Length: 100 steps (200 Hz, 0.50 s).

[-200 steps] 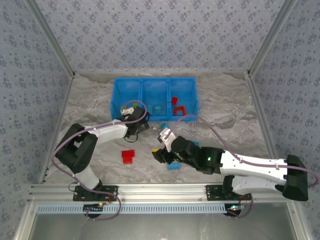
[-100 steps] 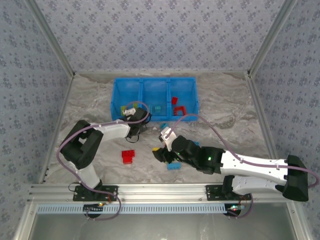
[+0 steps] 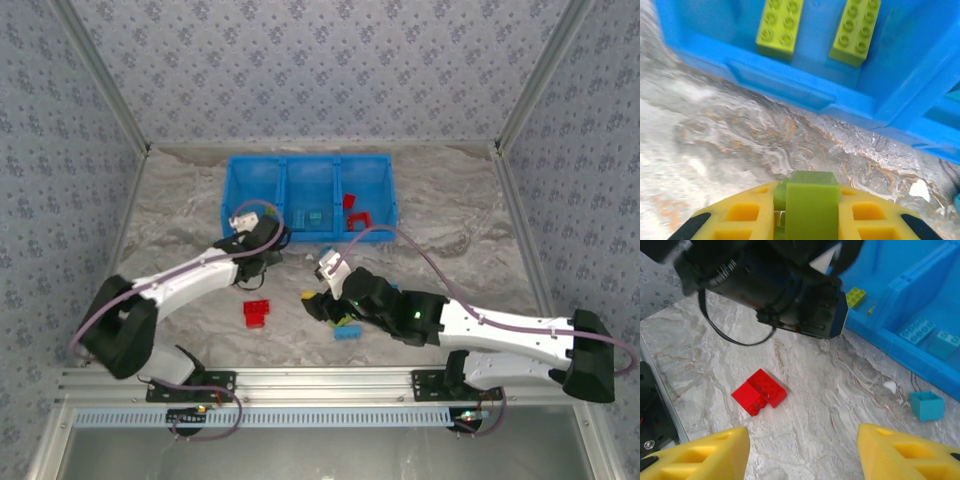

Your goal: Sort the legos into containers by color

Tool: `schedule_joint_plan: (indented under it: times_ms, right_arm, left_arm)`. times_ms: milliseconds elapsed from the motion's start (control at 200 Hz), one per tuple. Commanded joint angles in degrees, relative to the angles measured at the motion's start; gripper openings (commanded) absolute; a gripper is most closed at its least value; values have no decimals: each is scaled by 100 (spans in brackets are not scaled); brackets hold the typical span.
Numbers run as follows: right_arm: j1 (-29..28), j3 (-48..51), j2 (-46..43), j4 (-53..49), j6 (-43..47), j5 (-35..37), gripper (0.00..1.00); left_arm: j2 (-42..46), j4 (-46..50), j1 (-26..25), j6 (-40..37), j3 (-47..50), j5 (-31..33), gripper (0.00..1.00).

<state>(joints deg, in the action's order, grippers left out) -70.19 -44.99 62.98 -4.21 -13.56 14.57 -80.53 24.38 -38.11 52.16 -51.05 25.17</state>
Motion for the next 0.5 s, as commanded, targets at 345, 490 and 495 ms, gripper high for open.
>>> schedule_joint_plan:
  times_ms: [345, 490, 495]
  right_arm:
    - [-12, -1499, 1854, 1919, 735, 559, 66]
    - [135, -1951, 2235, 1863, 709, 767, 66]
    - [145, -1969, 2240, 1854, 703, 762, 66]
  left_arm:
    - [-1489, 951, 1961, -2025, -2623, -1703, 16]
    - [-2645, 1320, 2035, -2153, -3796, -1719, 16]
    - [-2679, 1339, 2035, -2155, -3846, -1718, 16]
